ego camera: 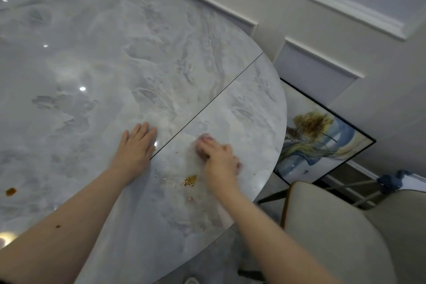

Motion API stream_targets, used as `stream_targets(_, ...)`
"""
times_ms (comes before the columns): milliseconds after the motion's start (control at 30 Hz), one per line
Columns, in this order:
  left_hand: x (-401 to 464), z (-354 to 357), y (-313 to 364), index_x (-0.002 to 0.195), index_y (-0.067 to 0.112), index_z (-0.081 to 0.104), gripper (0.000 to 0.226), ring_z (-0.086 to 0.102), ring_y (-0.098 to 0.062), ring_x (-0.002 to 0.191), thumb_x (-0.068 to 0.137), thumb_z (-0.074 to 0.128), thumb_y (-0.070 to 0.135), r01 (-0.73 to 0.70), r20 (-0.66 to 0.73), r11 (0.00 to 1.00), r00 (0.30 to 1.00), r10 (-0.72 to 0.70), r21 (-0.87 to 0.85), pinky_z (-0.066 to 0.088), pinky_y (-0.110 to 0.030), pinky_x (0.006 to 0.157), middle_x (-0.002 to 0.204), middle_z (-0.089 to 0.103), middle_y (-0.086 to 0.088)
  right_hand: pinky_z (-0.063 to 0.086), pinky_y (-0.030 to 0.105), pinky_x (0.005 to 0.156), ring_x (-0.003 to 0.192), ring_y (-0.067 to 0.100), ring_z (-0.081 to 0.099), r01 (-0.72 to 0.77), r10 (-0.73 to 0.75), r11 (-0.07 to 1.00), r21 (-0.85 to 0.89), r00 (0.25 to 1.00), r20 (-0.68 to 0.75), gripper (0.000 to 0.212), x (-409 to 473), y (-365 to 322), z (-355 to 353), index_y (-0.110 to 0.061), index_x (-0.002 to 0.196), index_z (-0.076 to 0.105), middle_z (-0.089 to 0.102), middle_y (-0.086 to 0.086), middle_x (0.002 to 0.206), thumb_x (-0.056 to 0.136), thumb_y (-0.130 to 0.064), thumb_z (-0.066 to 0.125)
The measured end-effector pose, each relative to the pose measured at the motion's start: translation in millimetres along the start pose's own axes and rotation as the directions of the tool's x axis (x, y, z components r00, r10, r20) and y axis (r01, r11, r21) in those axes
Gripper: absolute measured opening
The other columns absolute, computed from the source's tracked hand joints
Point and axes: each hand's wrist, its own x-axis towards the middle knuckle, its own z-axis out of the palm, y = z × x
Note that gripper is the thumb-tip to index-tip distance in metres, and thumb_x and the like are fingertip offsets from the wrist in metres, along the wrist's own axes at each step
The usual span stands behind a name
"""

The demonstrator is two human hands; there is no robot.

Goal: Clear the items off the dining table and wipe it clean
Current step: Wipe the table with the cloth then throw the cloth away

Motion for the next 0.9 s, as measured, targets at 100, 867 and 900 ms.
stream_targets(100, 0.2, 5.7, 8.6, 0.147, 0.016, 0.025, 0.048, 0.009, -0.026, 0.146, 0.1, 0.034, 0.018, -0.043, 0.018, 0.999, 0.999, 0.043, -0.025, 0.007, -0.042, 0.115, 0.157, 0.015, -0.007, 0.03, 0.046, 0.093, 0.111, 0.029, 0.046, -0.141, 0.139, 0.985, -0.103, 0.99, -0.024, 0.048, 34.3, 43.9, -41.1, -0.055, 0.118, 0.051, 0.047, -0.012, 0.125, 0.085, -0.024, 0.034)
stream_targets(867, -17.9, -20.8, 1.6, 0.141, 0.007, 0.037, 0.043, 0.019, -0.029, 0.143, 0.101, 0.032, 0.019, 0.071, 0.019, 0.972, 0.997, -0.069, -0.222, 0.008, -0.042, 0.114, 0.15, 0.03, -0.014, 0.03, 0.04, 0.088, 0.11, 0.021, 0.041, -0.342, 0.357, 0.922, 0.182, 0.933, -0.053, 0.055, -46.9, -49.6, 45.4, -0.044, 0.131, 0.042, 0.041, -0.015, 0.133, 0.089, -0.009, 0.044)
stream_targets(900, -22.0, -23.9, -2.0, 0.141, 0.007, 0.038, 0.048, 0.02, -0.029, 0.142, 0.098, 0.027, 0.026, 0.077, 0.032, 0.974, 0.997, -0.071, -0.214, 0.009, -0.043, 0.114, 0.15, 0.03, -0.014, 0.031, 0.041, 0.091, 0.11, 0.024, 0.043, -0.35, 0.367, 0.914, 0.204, 0.929, -0.049, 0.055, -33.8, -47.3, 36.1, -0.047, 0.131, 0.042, 0.041, -0.012, 0.131, 0.09, -0.011, 0.043)
